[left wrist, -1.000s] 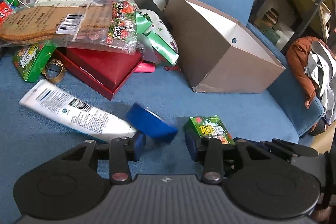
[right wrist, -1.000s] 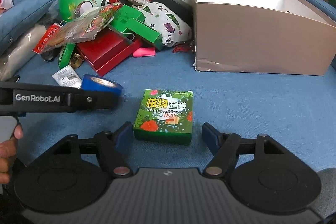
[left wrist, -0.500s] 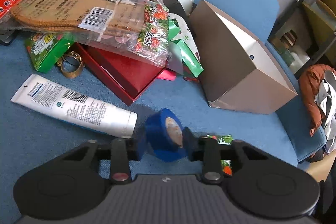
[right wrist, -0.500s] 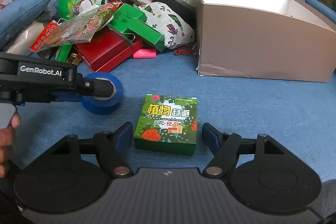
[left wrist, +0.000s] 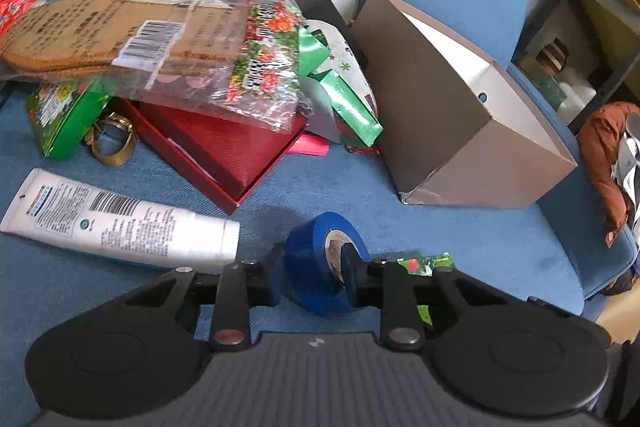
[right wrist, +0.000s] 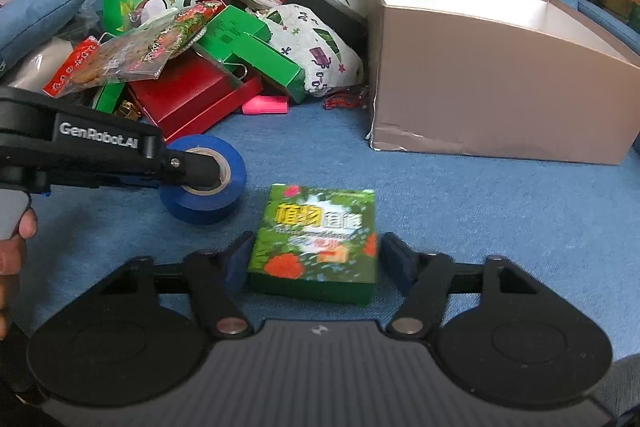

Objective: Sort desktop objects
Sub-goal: 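Grasp the blue tape roll with the left tool while the right tool grasps the green plant box, then carry the tape roll and green box into the tan box and release both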

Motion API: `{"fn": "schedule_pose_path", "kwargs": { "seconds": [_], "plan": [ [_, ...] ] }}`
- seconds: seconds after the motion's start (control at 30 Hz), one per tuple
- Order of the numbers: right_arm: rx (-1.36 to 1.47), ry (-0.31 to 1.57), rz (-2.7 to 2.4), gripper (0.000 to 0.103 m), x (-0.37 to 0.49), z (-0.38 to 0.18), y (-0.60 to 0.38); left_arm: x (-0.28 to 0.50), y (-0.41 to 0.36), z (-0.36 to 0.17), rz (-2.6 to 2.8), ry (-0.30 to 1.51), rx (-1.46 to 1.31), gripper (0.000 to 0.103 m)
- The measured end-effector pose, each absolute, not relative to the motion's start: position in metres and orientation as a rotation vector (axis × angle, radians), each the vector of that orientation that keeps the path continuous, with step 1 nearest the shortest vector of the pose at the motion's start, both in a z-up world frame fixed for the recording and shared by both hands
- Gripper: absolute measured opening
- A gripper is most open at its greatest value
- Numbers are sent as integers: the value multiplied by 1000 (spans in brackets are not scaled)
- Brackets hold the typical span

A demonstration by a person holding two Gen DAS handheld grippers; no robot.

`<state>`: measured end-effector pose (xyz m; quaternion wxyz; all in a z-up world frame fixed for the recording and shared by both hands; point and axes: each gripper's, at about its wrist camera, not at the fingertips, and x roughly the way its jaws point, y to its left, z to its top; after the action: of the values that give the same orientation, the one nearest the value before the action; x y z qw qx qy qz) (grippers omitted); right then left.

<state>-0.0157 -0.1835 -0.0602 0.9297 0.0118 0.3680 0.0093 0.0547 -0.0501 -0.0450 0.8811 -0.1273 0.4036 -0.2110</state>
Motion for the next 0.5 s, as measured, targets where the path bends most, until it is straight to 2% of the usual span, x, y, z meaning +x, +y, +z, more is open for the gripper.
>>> {"fn": "schedule_pose_path", "kwargs": {
  "seconds": [0.1,0.27,0.5],
  "plan": [
    [25,756,26,60,-16,-59,-184,54,-52,-41,-452,834,-252,23],
    [58,741,41,60,-22,-49,-190,47,-58,-23,-497,805,-237,22],
    [70,617,39,60,-31,-5,-211,50,-81,25,-597,704,-234,23]
  ]
}}
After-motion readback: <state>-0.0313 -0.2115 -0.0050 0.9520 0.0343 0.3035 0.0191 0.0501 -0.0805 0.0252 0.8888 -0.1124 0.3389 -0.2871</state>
